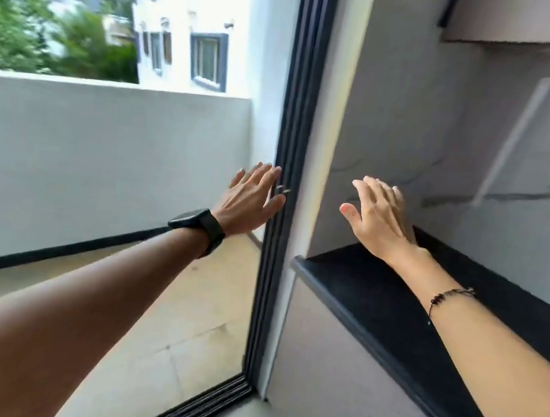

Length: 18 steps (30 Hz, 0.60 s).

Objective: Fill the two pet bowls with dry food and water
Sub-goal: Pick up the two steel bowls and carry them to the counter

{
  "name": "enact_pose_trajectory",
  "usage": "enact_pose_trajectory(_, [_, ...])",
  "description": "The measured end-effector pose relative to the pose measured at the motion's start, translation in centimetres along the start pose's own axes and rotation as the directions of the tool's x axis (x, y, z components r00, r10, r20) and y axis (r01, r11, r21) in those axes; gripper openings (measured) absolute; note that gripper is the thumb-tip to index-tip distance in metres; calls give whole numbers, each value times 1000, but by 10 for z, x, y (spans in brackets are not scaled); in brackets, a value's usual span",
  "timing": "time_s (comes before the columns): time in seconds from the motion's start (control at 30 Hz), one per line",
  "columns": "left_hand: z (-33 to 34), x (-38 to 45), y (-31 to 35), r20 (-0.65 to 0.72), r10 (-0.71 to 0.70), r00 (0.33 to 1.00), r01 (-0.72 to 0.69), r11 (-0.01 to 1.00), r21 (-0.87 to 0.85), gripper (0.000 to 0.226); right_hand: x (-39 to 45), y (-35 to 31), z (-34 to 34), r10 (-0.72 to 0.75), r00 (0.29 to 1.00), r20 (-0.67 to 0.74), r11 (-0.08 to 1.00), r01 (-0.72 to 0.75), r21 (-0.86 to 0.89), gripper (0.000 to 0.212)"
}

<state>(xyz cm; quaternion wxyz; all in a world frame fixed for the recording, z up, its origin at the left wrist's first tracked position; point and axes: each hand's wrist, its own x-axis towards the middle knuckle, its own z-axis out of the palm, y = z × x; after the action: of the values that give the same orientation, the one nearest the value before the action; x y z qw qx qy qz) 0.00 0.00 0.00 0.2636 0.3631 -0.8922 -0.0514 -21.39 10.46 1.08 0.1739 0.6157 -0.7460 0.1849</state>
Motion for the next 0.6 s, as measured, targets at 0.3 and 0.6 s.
enact_pose_trajectory(0.3, [-59, -121, -170, -135, -322, 937, 330, 943, 38, 57, 26, -179, 86, -271, 958, 93, 955, 256, 150, 55])
enact_pose_trajectory(0.6, [-57, -207, -276, -124, -621, 774, 627, 779, 12, 52, 53, -302, 187, -447, 876, 181, 869, 377, 320, 54])
